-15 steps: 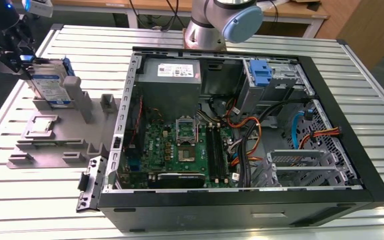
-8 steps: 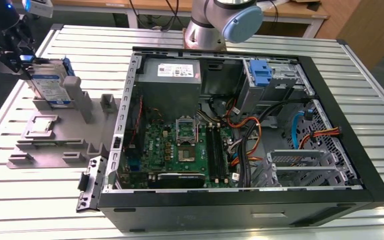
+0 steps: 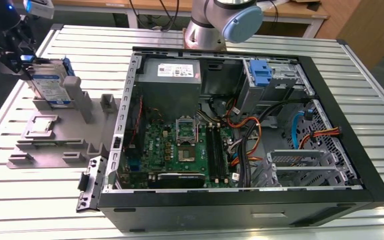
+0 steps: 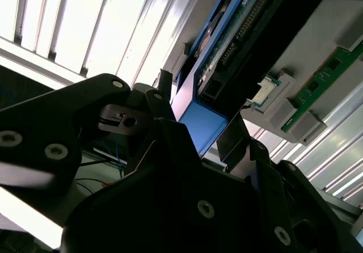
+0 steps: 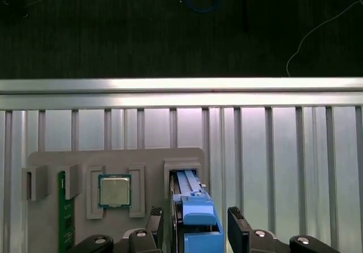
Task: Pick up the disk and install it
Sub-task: 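Pick up the disk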
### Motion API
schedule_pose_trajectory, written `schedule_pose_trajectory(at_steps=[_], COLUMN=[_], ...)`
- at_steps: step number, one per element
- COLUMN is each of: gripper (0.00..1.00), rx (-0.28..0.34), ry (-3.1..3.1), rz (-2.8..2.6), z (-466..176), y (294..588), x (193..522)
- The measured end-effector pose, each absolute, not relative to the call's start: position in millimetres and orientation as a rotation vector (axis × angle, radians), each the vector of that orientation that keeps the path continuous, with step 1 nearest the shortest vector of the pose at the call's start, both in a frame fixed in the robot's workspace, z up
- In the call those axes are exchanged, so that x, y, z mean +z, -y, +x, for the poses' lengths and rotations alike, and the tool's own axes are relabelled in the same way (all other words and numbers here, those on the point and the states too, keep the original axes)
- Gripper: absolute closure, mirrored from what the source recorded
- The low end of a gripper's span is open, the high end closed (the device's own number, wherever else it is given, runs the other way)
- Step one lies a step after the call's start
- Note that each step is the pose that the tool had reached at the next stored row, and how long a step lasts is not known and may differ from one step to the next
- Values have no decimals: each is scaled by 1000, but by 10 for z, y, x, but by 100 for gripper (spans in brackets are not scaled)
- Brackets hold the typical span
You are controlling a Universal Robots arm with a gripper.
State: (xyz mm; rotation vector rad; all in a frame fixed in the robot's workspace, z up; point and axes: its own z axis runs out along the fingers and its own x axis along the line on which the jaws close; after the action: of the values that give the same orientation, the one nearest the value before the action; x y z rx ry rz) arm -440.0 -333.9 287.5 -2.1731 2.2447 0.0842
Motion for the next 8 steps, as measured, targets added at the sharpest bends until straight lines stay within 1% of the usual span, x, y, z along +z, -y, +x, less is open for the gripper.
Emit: schedule_pose_trajectory(at_steps=[8], gripper=[44], rx=[84], ry=[-2249], rz=[-2169], z=[-4403], y=[3339], x=[2862])
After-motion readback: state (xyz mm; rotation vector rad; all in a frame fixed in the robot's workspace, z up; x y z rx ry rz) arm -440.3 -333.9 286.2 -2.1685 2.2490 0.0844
